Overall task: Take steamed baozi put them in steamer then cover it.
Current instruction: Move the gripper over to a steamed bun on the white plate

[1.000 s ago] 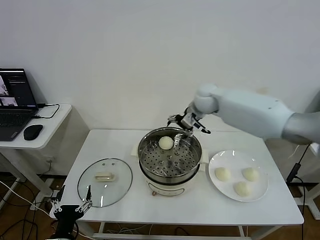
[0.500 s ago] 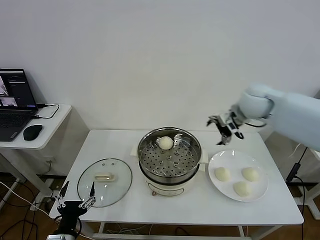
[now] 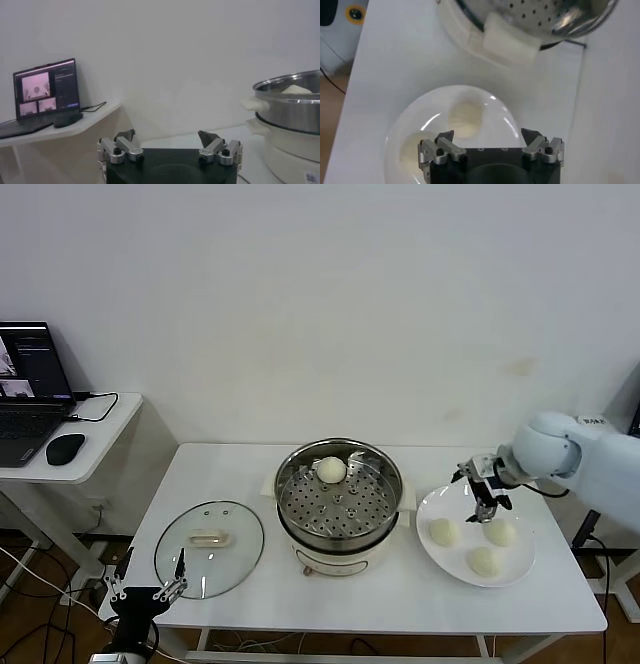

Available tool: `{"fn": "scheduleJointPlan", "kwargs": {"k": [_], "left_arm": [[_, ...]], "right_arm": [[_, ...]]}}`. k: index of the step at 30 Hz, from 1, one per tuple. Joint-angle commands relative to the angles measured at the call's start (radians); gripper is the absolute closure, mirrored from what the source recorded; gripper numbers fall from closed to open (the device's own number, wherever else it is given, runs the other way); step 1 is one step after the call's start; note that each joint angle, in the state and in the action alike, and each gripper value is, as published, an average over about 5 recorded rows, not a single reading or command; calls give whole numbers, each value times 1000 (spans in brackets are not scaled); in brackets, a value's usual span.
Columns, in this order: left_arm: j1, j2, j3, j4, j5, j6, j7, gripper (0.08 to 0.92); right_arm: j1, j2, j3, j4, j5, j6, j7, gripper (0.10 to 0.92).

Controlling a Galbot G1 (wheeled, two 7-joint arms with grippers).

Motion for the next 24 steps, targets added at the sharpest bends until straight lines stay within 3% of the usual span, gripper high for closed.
{"fn": "scheduleJointPlan", "kwargs": {"k": [1,24], "left_arm": [[6,0,-10,7,-2,1,1,177],[13,-1,-27,14,-7,-1,2,177]], "right_arm": [[-227,42,165,-126,-77,-4,1,203],[-370,180,265,-248,-127,8,20,203]]}}
